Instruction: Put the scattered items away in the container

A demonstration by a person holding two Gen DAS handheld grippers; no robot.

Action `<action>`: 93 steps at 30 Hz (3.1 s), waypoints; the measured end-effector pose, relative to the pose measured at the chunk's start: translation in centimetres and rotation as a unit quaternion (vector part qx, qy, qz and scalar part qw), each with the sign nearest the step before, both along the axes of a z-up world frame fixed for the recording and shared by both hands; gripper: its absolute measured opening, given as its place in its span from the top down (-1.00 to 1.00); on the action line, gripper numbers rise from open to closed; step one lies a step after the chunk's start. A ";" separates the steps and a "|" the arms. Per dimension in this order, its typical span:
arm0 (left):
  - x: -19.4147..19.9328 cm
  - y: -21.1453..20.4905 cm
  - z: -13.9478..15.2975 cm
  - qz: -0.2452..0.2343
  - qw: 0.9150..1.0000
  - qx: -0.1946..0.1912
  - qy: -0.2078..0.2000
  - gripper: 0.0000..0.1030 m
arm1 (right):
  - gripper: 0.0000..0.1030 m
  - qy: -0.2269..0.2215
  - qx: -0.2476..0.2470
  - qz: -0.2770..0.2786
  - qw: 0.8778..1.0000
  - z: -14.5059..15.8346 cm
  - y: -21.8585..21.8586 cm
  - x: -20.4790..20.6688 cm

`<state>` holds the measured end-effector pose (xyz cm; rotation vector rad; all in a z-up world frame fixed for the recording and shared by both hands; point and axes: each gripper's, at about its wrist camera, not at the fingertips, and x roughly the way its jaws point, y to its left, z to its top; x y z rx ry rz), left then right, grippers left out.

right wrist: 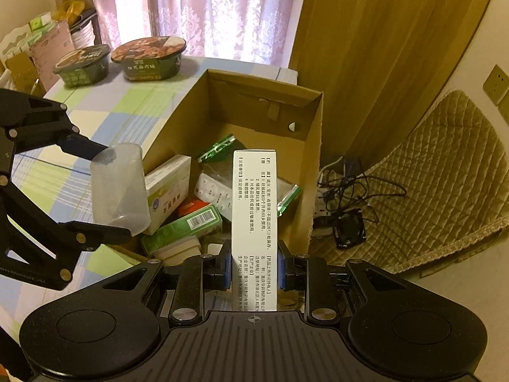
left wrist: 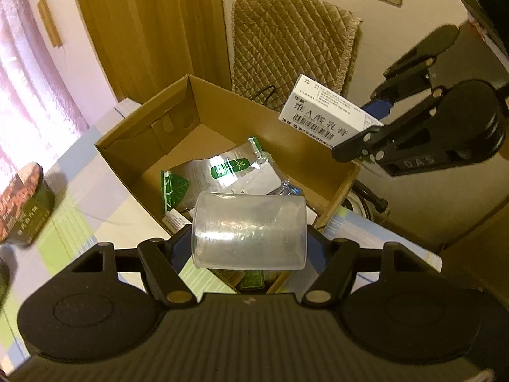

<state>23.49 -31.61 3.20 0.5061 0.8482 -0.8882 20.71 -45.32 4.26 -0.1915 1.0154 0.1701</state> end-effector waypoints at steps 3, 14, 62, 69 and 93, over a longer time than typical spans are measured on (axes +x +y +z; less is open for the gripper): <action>0.6 -0.3 -0.6 0.006 1.000 -0.007 0.003 -0.32 | 0.44 0.004 0.003 -0.003 1.000 -0.6 -0.3 0.6; 2.1 -1.5 -2.6 0.010 1.000 -0.013 0.002 -0.32 | 0.44 0.012 0.007 -0.015 1.000 -2.0 -1.4 2.2; 1.9 4.2 -3.6 0.025 1.000 0.001 0.010 -0.43 | 0.43 -0.018 0.047 -0.021 0.999 -3.1 1.9 5.3; 1.8 4.4 -3.6 0.027 1.000 -0.004 0.010 -0.44 | 0.43 -0.011 0.042 -0.022 0.999 -3.3 2.0 5.0; 0.3 7.0 -2.7 0.095 0.995 -0.028 0.007 -0.97 | -0.79 -0.022 0.037 -0.033 0.999 -1.7 2.8 2.5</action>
